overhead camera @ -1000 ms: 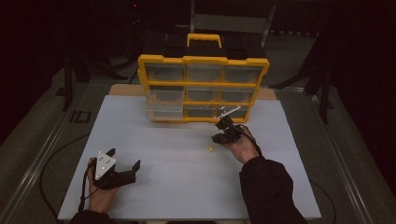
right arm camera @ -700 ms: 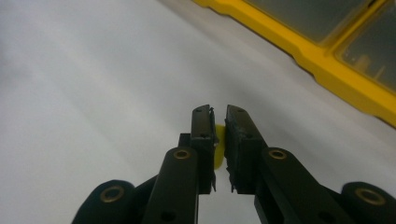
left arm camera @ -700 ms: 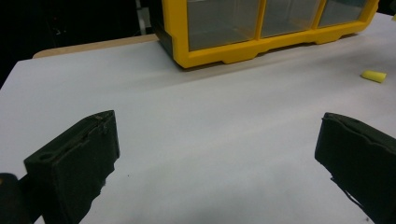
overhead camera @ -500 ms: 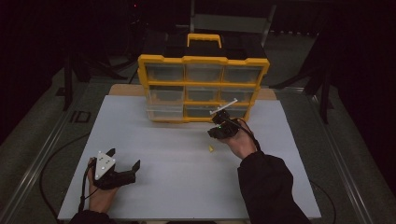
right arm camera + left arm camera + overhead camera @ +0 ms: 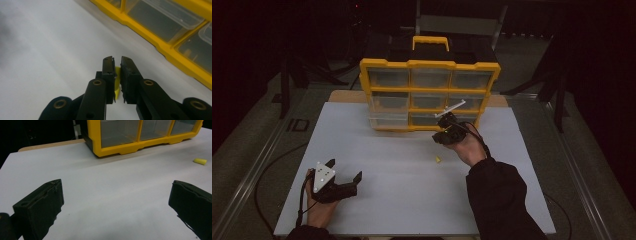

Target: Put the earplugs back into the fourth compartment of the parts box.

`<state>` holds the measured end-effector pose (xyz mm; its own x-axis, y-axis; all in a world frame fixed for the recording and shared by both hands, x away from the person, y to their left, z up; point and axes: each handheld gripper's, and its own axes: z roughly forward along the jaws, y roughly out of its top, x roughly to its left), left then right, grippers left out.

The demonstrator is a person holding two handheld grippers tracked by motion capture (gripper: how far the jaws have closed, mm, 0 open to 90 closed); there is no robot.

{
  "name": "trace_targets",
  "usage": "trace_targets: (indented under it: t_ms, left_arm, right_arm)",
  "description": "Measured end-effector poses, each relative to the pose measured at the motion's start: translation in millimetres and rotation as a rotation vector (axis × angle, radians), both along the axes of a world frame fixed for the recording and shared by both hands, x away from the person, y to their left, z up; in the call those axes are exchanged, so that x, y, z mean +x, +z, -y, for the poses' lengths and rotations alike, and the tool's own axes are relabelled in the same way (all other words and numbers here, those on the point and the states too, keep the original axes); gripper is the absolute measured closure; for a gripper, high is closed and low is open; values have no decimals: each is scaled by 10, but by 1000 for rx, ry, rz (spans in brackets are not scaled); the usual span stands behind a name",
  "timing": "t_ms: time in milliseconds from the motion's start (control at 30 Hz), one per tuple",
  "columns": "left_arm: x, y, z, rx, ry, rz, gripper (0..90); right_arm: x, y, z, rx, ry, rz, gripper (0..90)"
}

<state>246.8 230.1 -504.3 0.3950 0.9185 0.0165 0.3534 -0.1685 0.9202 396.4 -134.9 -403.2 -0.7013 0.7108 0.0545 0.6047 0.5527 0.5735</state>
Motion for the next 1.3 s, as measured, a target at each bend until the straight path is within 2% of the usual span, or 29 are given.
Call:
trace_targets:
  t_ms: [367,867,1300]
  left_arm:
    - [0,1,-1,-1,1,1,6]
    - [1,0,-2,1,1,0,6]
    - [1,0,-2,0,2,1,6]
  right_arm:
    - [39,188,-65,11,12,19,822]
    - [101,415,-82,64,23,28,822]
    - [156,572,-159,72,32,49,822]
